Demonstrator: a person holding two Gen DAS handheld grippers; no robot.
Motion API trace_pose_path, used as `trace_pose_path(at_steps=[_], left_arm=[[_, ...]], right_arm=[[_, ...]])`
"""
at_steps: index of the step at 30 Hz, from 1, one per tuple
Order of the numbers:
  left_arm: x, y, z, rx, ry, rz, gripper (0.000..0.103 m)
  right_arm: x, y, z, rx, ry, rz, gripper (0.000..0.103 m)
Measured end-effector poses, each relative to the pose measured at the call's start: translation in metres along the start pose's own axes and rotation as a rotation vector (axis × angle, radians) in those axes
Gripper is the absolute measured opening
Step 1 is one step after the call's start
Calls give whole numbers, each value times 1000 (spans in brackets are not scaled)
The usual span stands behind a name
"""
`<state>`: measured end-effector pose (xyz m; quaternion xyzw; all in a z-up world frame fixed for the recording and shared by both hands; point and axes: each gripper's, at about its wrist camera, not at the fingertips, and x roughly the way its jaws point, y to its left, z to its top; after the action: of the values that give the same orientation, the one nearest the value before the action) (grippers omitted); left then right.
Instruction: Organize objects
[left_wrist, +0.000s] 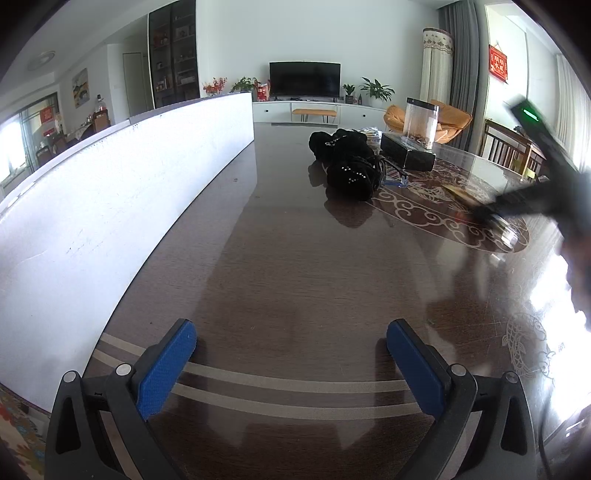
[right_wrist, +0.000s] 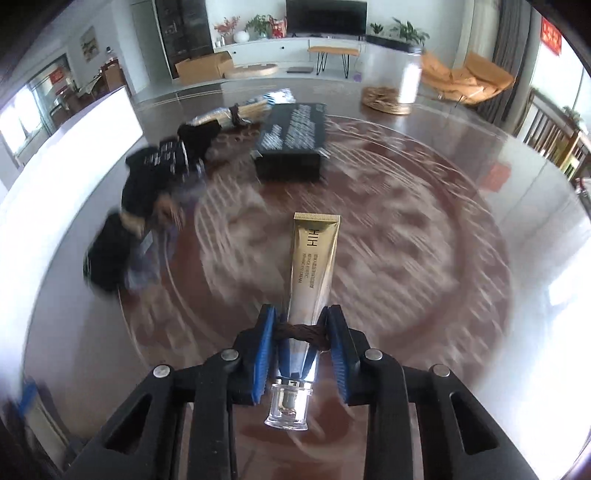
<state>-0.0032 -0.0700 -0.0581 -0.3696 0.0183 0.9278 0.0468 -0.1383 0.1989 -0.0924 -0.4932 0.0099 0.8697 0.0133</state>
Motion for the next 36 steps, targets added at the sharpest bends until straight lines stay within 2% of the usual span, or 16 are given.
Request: trace_pose_path(at_steps=[2, 5, 7, 8, 9, 13, 17, 19, 21, 36], left_arm=[[0, 0, 0, 0, 0, 1, 103], [0, 0, 0, 0, 0, 1, 103], [0, 0, 0, 0, 0, 1, 103], [0, 0, 0, 0, 0, 1, 103], [0, 0, 0, 0, 0, 1, 103], [0, 0, 0, 0, -1, 0, 103], [0, 0, 0, 0, -1, 0, 103], [0, 0, 0, 0, -1, 0, 103], [0, 0, 0, 0, -1, -1, 103], [0, 0, 0, 0, -1, 0, 103]], right_arm=[[-18, -10, -26, -18, -24, -24, 30], [-29, -25, -46, -29, -48, -24, 32], [-33, -31, -57, -38, -57, -23, 51], [-33, -33, -59, -40, -59, -28, 67], [-32, -35, -60, -38, -61, -31, 72], [-31, -41, -61, -2, -84, -14, 78], [-27, -39, -62, -3, -94, -11, 91], [-27, -38, -62, -8, -90, -9, 93], [-24, -37, -62, -10, -81, -8, 101], [-21, -36, -59, -17, -70, -5, 103]])
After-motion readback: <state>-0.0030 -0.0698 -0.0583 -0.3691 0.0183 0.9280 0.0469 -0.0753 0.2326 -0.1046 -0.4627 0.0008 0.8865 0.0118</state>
